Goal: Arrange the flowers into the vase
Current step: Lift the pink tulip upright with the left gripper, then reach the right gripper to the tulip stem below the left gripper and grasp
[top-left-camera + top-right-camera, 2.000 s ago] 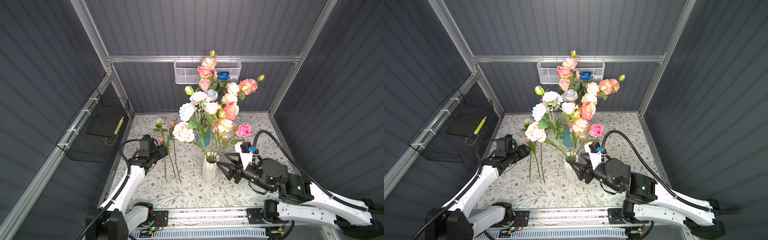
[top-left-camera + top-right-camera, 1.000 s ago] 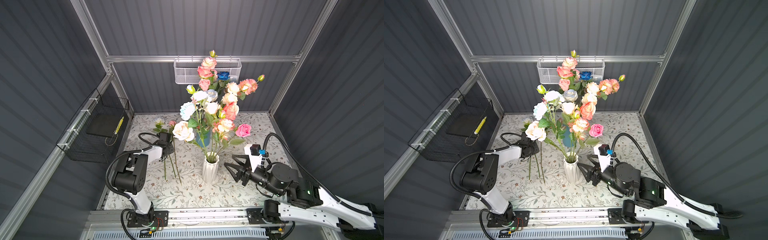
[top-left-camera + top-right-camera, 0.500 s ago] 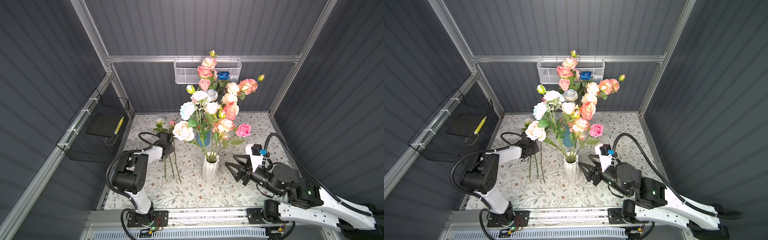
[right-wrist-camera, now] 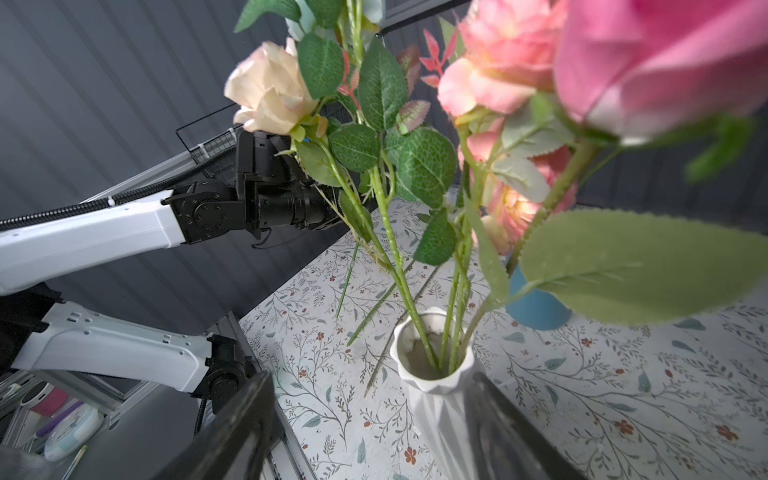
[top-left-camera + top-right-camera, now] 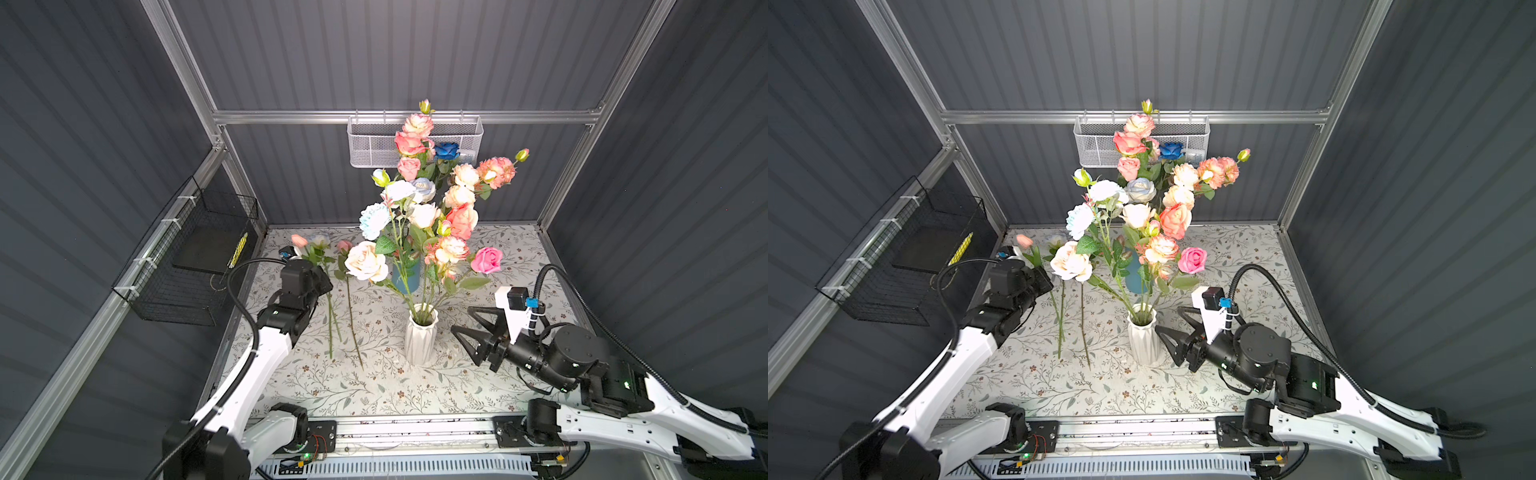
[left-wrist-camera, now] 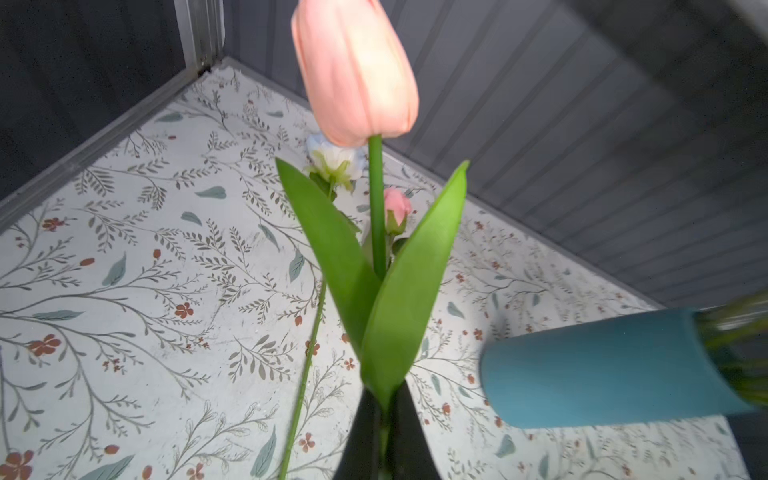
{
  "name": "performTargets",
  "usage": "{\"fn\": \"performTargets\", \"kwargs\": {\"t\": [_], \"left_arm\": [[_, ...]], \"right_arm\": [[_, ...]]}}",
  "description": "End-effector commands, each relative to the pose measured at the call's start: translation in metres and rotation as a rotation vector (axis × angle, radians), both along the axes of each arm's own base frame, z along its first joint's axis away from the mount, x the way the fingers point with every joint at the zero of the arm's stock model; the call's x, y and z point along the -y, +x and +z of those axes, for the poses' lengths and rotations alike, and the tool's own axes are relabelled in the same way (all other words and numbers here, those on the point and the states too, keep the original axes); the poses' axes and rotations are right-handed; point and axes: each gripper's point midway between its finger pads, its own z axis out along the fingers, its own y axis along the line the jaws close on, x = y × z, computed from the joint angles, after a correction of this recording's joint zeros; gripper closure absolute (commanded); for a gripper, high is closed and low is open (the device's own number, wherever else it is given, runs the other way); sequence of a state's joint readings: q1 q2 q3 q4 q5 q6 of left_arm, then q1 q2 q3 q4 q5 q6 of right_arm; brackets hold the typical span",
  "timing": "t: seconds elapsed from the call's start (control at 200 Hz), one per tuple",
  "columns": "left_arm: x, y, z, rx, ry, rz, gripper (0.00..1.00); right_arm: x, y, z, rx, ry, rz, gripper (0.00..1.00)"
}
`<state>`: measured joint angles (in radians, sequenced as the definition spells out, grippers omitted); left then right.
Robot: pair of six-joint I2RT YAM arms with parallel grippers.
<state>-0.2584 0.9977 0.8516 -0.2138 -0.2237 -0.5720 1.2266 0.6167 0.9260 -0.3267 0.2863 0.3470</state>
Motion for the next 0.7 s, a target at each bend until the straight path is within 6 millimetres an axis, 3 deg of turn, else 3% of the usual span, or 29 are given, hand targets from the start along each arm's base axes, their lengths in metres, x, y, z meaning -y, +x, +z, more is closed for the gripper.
{"fn": "performTargets", "kwargs": {"t": [0.0, 0.235, 0.385, 0.535, 0.695], "left_arm": [[0.0, -0.033, 0.036, 0.041, -0.04, -0.041, 1.0], [0.017, -0.105, 0.165, 0.327, -0.153, -0.248, 1.0], [0.047, -0.156, 0.241, 0.564, -0.23, -0.506, 1.0], [0.064, -0.195, 0.277, 0.718, -0.253, -0.687, 1.0], [0.076, -0.225, 0.296, 0.846, -0.309, -0.839, 1.0]], "right_arm": [[-0.008, -0.014, 0.025, 0.049, 0.016, 0.096, 0.24], [-0.035, -0.021, 0.051, 0.086, 0.009, 0.188, 0.21], [-0.059, -0.027, 0.075, 0.107, 0.017, 0.268, 0.2], [-0.091, -0.037, 0.103, 0.111, 0.052, 0.387, 0.19], [-0.147, -0.041, 0.116, 0.077, 0.005, 0.494, 0.19]]}}
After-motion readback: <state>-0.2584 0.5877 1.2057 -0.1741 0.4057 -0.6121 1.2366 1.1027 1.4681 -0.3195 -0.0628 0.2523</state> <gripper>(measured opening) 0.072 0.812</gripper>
